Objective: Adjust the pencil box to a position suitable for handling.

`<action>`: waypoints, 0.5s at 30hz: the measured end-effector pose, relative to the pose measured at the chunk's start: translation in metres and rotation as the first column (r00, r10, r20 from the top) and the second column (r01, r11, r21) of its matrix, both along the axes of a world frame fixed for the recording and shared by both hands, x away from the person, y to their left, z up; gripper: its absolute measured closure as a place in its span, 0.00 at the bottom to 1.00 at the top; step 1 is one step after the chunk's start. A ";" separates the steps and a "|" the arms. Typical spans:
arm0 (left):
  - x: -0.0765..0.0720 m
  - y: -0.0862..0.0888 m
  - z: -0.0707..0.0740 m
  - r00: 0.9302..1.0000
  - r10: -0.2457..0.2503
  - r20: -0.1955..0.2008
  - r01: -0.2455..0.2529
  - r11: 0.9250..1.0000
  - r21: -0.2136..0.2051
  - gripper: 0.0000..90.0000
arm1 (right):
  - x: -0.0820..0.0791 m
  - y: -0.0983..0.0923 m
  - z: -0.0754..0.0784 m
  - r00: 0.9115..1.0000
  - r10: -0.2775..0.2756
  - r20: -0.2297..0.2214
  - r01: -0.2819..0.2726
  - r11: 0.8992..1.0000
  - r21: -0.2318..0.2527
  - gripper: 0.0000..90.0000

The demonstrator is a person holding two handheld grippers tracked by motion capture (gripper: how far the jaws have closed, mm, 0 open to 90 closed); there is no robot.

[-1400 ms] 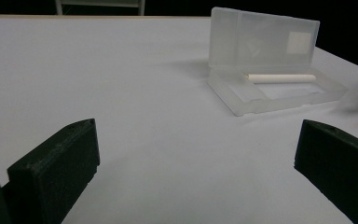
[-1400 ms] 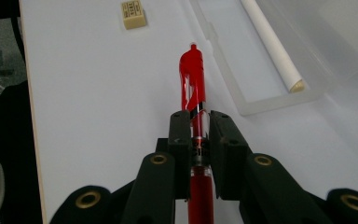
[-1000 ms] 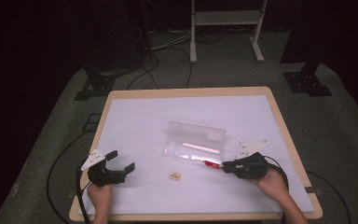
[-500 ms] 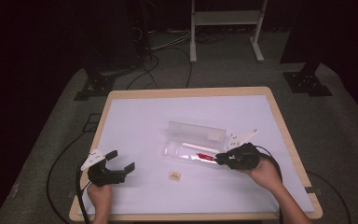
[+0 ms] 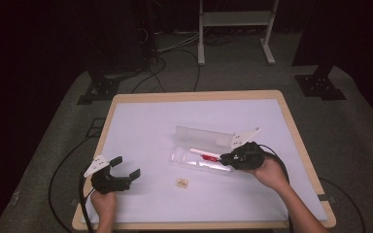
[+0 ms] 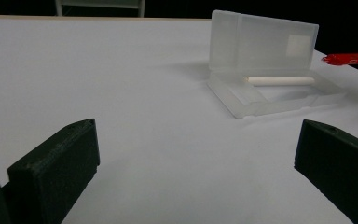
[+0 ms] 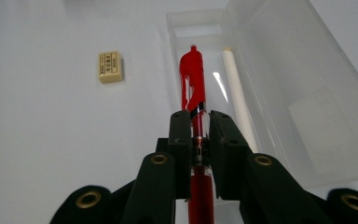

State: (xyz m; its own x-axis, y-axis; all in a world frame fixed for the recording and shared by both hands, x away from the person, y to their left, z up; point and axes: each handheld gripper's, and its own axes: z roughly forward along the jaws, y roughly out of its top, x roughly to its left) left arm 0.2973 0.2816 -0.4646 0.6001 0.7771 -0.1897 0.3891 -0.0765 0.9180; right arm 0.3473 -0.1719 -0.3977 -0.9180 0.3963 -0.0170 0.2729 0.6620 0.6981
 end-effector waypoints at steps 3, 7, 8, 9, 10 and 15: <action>0.000 0.000 0.000 1.000 0.000 0.000 0.000 1.000 -0.002 0.00 | 0.003 0.004 0.000 1.000 0.004 0.002 -0.004 1.000 -0.004 0.88; 0.000 0.000 0.000 1.000 0.002 0.003 -0.002 1.000 -0.004 0.00 | 0.007 0.009 0.001 1.000 0.011 0.008 -0.011 1.000 -0.011 0.88; 0.000 0.000 0.000 1.000 0.004 0.004 -0.004 1.000 -0.006 0.00 | 0.008 0.010 0.001 1.000 0.011 0.007 -0.011 1.000 -0.013 0.88; 0.000 0.000 0.000 1.000 0.004 0.003 -0.004 1.000 -0.007 0.00 | 0.009 0.012 0.002 1.000 0.013 0.009 -0.013 1.000 -0.019 0.88; 0.000 0.000 0.000 1.000 0.005 0.003 -0.005 1.000 -0.009 0.00 | 0.010 0.013 0.002 1.000 0.014 0.010 -0.014 1.000 -0.019 0.88; 0.000 0.000 0.000 1.000 0.004 0.005 -0.004 1.000 -0.009 0.00 | 0.014 0.019 0.003 1.000 0.021 0.013 -0.020 0.999 -0.024 0.88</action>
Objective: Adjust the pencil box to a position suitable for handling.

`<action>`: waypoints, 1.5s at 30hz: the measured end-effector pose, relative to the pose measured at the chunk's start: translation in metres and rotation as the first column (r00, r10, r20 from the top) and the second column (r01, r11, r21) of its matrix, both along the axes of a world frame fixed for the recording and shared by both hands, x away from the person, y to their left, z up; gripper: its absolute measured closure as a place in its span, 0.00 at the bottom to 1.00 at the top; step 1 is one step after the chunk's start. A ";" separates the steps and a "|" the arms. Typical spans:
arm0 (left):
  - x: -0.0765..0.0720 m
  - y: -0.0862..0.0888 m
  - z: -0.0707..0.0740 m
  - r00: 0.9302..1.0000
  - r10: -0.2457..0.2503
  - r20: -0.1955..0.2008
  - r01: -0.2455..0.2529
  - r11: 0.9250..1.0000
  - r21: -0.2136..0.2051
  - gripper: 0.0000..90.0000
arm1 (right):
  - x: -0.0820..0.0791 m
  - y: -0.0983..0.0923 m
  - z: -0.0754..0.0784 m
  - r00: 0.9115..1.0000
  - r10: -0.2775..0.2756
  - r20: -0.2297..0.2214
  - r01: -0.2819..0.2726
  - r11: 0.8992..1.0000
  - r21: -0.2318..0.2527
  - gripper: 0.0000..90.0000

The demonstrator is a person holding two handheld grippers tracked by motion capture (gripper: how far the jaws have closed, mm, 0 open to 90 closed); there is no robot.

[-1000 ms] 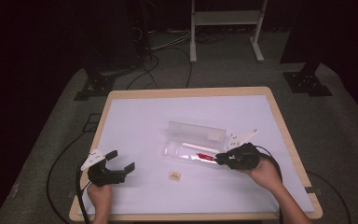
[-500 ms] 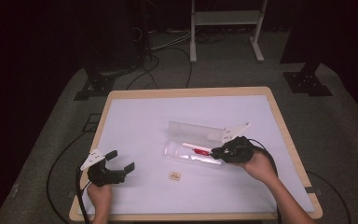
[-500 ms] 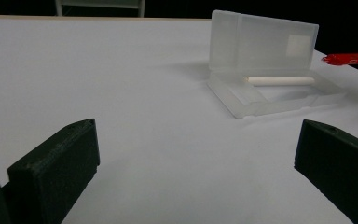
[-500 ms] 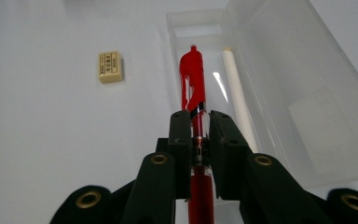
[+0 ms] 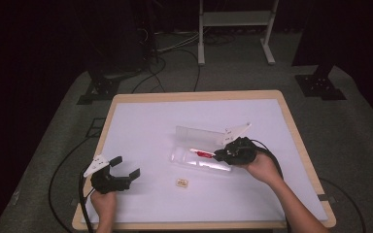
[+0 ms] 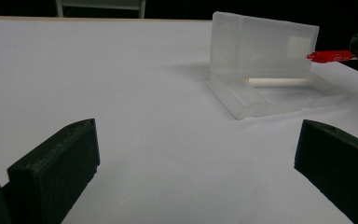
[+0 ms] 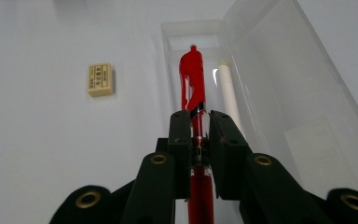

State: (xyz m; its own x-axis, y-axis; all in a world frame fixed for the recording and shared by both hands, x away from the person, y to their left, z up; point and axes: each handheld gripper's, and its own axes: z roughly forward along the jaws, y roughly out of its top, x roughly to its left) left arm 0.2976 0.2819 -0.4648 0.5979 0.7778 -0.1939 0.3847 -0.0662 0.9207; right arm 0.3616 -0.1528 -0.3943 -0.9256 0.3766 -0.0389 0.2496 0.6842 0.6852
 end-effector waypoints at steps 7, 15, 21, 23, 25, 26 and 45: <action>0.000 0.000 0.000 1.000 -0.001 0.002 0.001 1.000 -0.001 0.00 | 0.007 0.008 -0.004 1.000 0.005 -0.008 -0.005 1.000 -0.018 0.88; 0.000 0.000 0.000 1.000 -0.001 0.002 0.001 1.000 -0.003 0.00 | 0.014 0.014 -0.012 1.000 0.006 -0.029 -0.008 0.999 -0.039 0.88; 0.000 0.001 0.000 1.000 -0.003 0.002 0.003 1.000 0.001 0.00 | 0.017 0.018 -0.013 0.999 0.006 -0.035 -0.007 0.999 -0.047 0.88; 0.000 0.001 0.000 1.000 -0.003 0.002 0.003 1.000 0.001 0.00 | 0.018 0.020 -0.014 0.999 0.007 -0.035 -0.009 0.999 -0.048 0.88; 0.000 0.001 0.000 1.000 -0.003 0.002 0.003 1.000 0.001 0.00 | 0.019 0.021 -0.014 0.999 0.011 -0.038 -0.013 0.999 -0.051 0.87; 0.000 0.001 0.000 1.000 -0.003 0.002 0.003 1.000 0.000 0.00 | 0.020 0.023 -0.015 0.999 0.007 -0.041 -0.009 0.999 -0.051 0.87; 0.000 0.001 0.000 1.000 -0.003 0.003 0.003 1.000 0.000 0.00 | 0.032 0.032 -0.026 0.998 0.015 -0.066 -0.020 0.997 -0.079 0.87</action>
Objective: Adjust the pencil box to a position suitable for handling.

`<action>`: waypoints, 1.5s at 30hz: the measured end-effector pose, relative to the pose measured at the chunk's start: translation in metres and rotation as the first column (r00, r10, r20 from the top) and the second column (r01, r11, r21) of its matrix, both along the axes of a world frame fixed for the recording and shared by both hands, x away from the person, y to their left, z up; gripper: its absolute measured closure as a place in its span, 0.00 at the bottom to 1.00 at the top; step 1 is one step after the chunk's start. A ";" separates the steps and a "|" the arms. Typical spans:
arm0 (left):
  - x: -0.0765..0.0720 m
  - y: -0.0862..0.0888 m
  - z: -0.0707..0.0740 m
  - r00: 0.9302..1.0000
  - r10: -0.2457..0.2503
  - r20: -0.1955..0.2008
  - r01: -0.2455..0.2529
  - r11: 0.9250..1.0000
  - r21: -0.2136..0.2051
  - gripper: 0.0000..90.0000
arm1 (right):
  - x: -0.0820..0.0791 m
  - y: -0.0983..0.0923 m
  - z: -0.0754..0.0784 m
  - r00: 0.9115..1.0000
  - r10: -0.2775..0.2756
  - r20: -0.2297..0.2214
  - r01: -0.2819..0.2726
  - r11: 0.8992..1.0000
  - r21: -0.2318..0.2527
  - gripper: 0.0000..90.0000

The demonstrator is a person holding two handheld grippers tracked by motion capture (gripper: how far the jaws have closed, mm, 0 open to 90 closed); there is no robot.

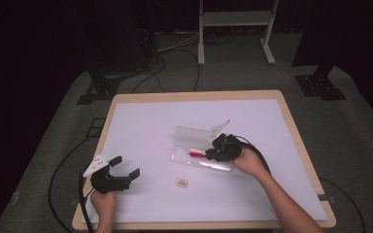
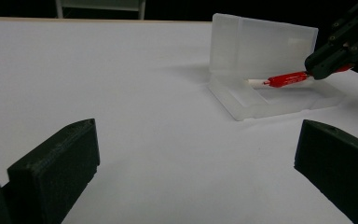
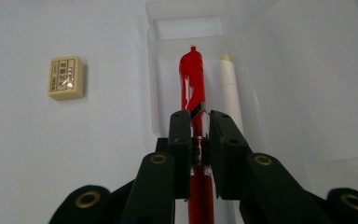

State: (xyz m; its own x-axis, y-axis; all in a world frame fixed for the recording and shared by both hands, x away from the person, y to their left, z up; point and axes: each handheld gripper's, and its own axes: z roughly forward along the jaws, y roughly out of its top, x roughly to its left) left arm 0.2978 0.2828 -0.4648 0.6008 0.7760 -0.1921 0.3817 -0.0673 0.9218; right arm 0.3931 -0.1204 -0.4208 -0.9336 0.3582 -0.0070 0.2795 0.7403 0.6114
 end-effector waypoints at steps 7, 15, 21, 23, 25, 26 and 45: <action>0.000 0.000 0.000 1.000 0.000 0.000 0.000 1.000 0.000 0.00 | 0.003 0.002 -0.004 1.000 0.003 -0.012 -0.003 1.000 -0.011 0.87; 0.000 0.000 0.000 1.000 0.000 0.000 0.000 1.000 0.000 0.00 | 0.007 0.003 -0.007 1.000 0.004 -0.028 -0.005 1.000 -0.021 0.87; 0.000 0.000 0.000 1.000 0.000 0.000 0.000 1.000 0.001 0.00 | 0.009 0.005 -0.012 0.999 0.007 -0.041 -0.008 1.000 -0.028 0.87; 0.000 0.000 0.000 1.000 0.000 0.002 0.000 1.000 0.002 0.00 | 0.010 0.006 -0.013 0.999 0.007 -0.046 -0.008 0.999 -0.031 0.87; 0.000 0.000 0.000 1.000 0.000 0.001 0.000 1.000 0.000 0.00 | 0.010 0.007 -0.014 0.999 0.008 -0.047 -0.009 0.999 -0.033 0.87; 0.000 0.000 0.000 1.000 0.000 0.001 0.000 1.000 0.001 0.00 | 0.011 0.007 -0.015 0.999 0.008 -0.049 -0.010 0.999 -0.034 0.87; 0.000 0.000 0.000 1.000 0.001 0.001 -0.001 1.000 -0.004 0.00 | 0.014 0.009 -0.025 0.997 0.006 -0.082 -0.010 0.999 -0.039 0.86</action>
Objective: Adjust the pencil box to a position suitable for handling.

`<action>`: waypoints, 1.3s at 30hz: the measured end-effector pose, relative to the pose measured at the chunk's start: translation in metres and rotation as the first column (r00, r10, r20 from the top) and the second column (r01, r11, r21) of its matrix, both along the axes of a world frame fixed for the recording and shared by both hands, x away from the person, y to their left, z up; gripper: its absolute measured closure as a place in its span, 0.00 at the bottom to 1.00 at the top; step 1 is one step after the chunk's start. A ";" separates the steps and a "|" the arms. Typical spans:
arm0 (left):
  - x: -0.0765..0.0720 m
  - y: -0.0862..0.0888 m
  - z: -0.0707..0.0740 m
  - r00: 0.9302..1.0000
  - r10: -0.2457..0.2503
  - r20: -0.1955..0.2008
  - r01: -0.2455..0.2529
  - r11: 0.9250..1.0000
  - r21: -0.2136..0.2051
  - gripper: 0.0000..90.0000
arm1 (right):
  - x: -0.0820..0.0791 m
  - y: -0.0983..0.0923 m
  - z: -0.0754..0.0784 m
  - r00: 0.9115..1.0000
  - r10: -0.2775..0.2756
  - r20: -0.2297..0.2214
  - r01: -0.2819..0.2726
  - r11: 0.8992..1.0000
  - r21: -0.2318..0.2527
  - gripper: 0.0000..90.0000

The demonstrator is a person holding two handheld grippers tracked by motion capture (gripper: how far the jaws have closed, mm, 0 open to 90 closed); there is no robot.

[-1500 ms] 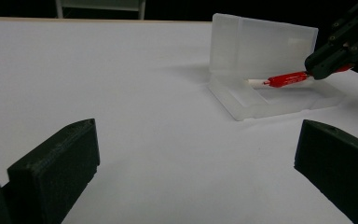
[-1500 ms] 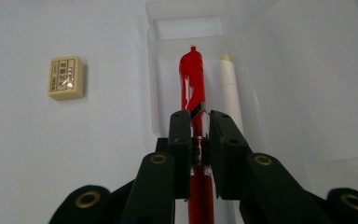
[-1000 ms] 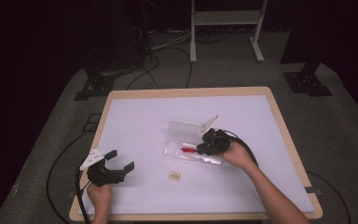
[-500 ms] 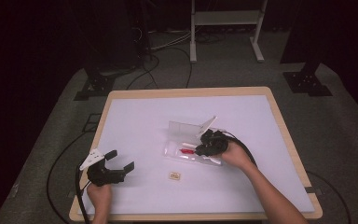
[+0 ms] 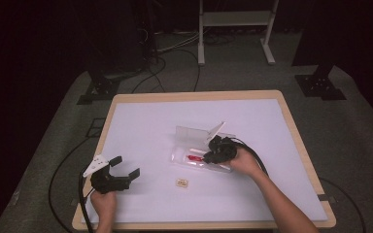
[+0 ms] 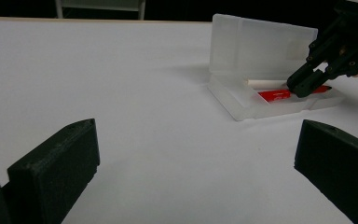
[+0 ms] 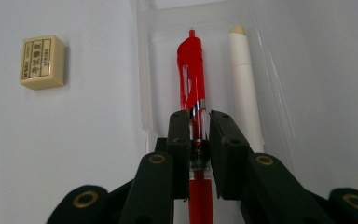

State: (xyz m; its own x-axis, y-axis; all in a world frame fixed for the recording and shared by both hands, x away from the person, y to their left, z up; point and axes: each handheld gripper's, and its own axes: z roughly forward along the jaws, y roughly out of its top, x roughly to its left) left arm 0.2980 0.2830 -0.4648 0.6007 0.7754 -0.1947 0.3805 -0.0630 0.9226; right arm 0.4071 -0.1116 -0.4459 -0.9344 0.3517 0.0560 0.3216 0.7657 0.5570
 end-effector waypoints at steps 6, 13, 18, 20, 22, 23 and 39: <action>0.000 0.000 0.000 1.000 0.000 -0.001 0.000 1.000 0.000 0.00 | 0.000 -0.002 0.000 1.000 -0.005 -0.006 0.005 1.000 0.014 0.84; 0.000 0.000 0.000 1.000 0.000 -0.001 0.000 1.000 0.001 0.00 | -0.002 -0.005 0.005 1.000 -0.010 0.003 0.010 0.999 0.036 0.80; 0.000 0.000 0.000 1.000 0.002 -0.003 -0.002 1.000 0.001 0.00 | -0.007 -0.005 0.009 1.000 -0.006 0.016 0.005 0.999 0.048 0.79; 0.000 0.000 0.000 1.000 0.002 -0.003 -0.002 1.000 0.001 0.00 | -0.009 -0.004 0.011 1.000 -0.005 0.019 0.004 0.998 0.055 0.79; 0.000 0.000 0.000 1.000 0.003 -0.003 -0.003 1.000 0.002 0.00 | -0.012 -0.003 0.014 1.000 0.001 0.030 -0.003 0.998 0.063 0.78; 0.000 0.000 0.000 1.000 0.003 -0.003 -0.003 1.000 0.001 0.00 | -0.013 -0.003 0.015 1.000 0.001 0.030 -0.003 0.998 0.065 0.78; 0.000 -0.001 0.000 1.000 0.005 -0.006 -0.005 1.000 0.001 0.00 | -0.030 0.006 0.027 0.998 0.039 0.057 -0.045 0.995 0.094 0.76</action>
State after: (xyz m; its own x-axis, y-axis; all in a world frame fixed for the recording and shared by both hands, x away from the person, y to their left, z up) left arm 0.2980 0.2824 -0.4649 0.5954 0.7787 -0.1980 0.3864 -0.0614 0.9203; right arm 0.3768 -0.1054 -0.4188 -0.9509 0.3076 0.0355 0.2572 0.7206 0.6439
